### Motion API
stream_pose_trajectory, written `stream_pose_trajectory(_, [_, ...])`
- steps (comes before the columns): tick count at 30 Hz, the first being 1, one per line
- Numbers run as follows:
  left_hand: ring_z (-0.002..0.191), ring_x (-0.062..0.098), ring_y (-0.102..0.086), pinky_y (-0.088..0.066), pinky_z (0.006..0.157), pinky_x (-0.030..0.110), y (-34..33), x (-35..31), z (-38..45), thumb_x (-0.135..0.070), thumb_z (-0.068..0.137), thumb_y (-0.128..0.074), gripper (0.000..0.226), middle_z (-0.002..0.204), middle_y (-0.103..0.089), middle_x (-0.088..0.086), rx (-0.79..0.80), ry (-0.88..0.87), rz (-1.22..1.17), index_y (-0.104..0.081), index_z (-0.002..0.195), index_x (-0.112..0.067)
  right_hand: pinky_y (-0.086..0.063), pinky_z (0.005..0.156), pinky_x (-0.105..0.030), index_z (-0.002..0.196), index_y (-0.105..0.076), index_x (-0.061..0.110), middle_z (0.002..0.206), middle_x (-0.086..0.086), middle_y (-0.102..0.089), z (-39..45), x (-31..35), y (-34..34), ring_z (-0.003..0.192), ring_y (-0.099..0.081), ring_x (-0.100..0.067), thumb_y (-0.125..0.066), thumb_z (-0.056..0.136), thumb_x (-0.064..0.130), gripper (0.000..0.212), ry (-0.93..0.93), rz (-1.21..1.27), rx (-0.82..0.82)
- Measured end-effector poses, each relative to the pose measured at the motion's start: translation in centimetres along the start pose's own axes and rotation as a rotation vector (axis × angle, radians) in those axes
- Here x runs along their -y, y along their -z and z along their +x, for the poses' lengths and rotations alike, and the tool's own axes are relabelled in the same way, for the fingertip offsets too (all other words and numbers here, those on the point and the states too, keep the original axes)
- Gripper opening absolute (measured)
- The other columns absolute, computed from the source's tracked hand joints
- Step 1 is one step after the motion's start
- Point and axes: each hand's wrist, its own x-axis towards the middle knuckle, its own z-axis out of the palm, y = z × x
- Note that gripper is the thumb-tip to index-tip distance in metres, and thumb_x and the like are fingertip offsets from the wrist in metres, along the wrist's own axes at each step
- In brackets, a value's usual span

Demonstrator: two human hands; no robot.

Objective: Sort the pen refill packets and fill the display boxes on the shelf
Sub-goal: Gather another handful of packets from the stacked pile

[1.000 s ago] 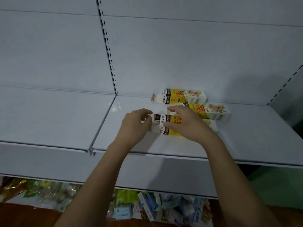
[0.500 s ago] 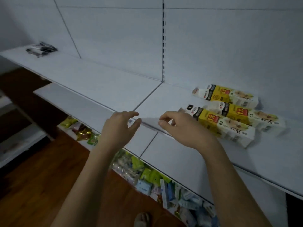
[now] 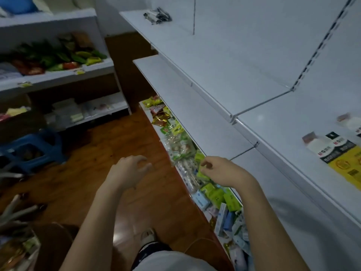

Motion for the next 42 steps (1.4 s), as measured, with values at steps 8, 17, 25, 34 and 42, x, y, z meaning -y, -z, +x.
stream_pose_trajectory(8, [0.118,0.018,-0.057,-0.050,0.098,0.043,0.1,11.8,4.1,-0.058,0.096,-0.048,0.050,0.135,-0.059,-0.001,0.028,0.091,-0.165,-0.056,0.134,-0.027,-0.051,0.081,-0.033,0.113,-0.059,0.024,0.106,0.005,-0.060,9.5,6.7,-4.5,0.090,-0.058,-0.012,-0.051,0.100,0.034,0.019,-0.024,-0.019,0.069])
stream_pose_trajectory(17, [0.118,0.018,-0.057,-0.051,0.096,0.043,3.2,22.9,11.9,-0.061,0.094,-0.048,0.048,0.130,-0.062,-0.008,0.070,0.137,-0.193,-0.059,0.130,-0.033,-0.049,0.078,-0.029,0.124,-0.060,0.023,0.106,0.009,-0.058,20.9,16.1,-7.9,0.096,-0.057,-0.009,-0.052,0.099,0.036,0.029,0.001,-0.037,0.142])
stream_pose_trajectory(25, [0.120,0.017,-0.056,-0.051,0.096,0.040,6.6,25.3,23.4,-0.060,0.095,-0.048,0.048,0.133,-0.061,-0.006,0.079,0.132,-0.136,-0.058,0.131,-0.032,-0.051,0.090,-0.035,0.126,-0.058,0.025,0.116,0.007,-0.059,33.6,21.2,-5.8,0.102,-0.058,-0.014,-0.051,0.099,0.036,0.030,0.026,-0.038,0.157])
stream_pose_trajectory(34, [0.120,0.018,-0.055,-0.051,0.093,0.036,15.5,26.1,38.7,-0.054,0.097,-0.048,0.048,0.136,-0.058,-0.002,-0.033,0.201,-0.156,-0.055,0.136,-0.027,-0.048,0.084,-0.031,0.131,-0.054,0.024,0.122,0.005,-0.056,50.5,27.8,3.1,0.106,-0.056,-0.015,-0.048,0.101,0.038,0.033,0.144,-0.007,0.117])
stream_pose_trajectory(42, [0.122,0.017,-0.055,-0.050,0.097,0.038,19.5,29.1,50.5,-0.057,0.096,-0.048,0.047,0.136,-0.058,-0.005,-0.010,0.210,-0.155,-0.056,0.134,-0.030,-0.046,0.084,-0.029,0.132,-0.053,0.023,0.127,0.003,-0.058,61.9,31.9,6.2,0.110,-0.055,-0.014,-0.050,0.101,0.037,0.034,0.126,-0.024,0.210])
